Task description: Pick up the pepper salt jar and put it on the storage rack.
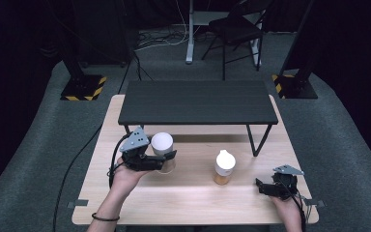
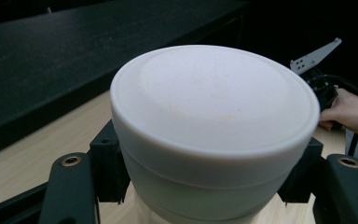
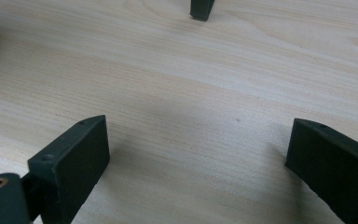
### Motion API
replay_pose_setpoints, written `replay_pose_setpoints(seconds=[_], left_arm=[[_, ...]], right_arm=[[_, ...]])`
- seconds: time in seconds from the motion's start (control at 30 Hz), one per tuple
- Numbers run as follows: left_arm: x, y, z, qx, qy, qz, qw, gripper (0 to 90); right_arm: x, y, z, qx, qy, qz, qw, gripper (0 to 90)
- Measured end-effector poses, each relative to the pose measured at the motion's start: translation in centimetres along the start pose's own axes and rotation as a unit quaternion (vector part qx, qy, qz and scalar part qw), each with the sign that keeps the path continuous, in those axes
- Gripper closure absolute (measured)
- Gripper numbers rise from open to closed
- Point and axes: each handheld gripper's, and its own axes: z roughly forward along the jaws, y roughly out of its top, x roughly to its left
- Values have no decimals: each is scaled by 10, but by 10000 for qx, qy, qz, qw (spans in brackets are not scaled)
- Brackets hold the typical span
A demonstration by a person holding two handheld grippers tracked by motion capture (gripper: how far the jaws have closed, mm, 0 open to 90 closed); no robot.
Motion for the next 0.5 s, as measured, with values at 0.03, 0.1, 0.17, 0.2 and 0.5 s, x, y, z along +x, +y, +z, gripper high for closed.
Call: replay_pose_setpoints(seconds=[0.03, 0.1, 0.17, 0.2, 0.5], left_arm=[[1, 3, -1, -17, -17, -5, 10000, 333], [4, 8, -3, -50, -45, 1, 10000, 333], [5, 14, -5, -77, -49, 10, 10000, 333], [5, 17, -6, -89, -37, 21, 10000, 333], [8, 43, -12, -115, 73, 75, 9999, 332]], right_arm=[[0, 0, 0, 1, 0, -1, 10000, 47], [0, 0, 0, 1, 0, 0, 10000, 47], [0, 0, 0, 1, 0, 2, 10000, 47], [0, 0, 0, 0, 0, 1, 10000, 47], [0, 0, 0, 0, 1, 0, 10000, 47]])
